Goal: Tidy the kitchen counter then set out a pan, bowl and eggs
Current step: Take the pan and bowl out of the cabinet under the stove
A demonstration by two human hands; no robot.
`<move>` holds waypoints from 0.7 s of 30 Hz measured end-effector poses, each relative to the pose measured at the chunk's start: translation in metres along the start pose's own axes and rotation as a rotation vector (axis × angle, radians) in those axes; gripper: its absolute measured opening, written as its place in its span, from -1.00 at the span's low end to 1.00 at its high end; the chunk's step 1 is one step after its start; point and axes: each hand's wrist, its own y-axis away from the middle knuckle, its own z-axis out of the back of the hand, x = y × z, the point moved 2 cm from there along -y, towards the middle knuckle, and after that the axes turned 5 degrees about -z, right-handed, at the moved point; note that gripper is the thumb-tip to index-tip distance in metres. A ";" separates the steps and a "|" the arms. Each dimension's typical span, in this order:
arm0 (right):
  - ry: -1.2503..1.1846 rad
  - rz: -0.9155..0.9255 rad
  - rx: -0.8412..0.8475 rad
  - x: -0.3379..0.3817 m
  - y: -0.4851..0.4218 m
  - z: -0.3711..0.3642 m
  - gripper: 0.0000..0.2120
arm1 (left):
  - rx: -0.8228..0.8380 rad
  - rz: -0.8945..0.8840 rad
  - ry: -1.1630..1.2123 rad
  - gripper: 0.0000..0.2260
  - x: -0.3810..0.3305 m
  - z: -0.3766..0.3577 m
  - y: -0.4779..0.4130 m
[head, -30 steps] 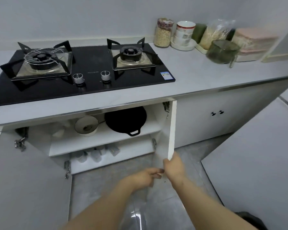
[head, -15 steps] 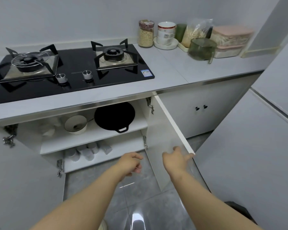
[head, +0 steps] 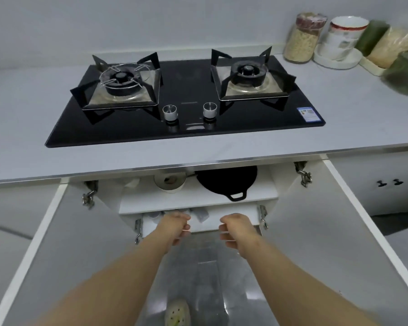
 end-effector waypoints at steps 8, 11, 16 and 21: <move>-0.038 -0.109 0.044 0.029 -0.072 -0.055 -0.92 | -0.091 0.150 0.202 -0.91 -0.010 0.034 -0.098; -0.025 -0.098 0.049 0.027 -0.100 -0.060 -0.93 | -0.126 0.164 0.239 -0.90 0.000 0.032 -0.130; -0.029 -0.030 0.055 0.007 -0.176 -0.070 -0.92 | -0.225 0.064 0.359 -0.71 0.025 0.022 -0.214; -0.049 0.018 0.066 -0.011 -0.246 -0.078 -0.81 | -0.266 0.000 0.472 -0.68 0.046 0.017 -0.295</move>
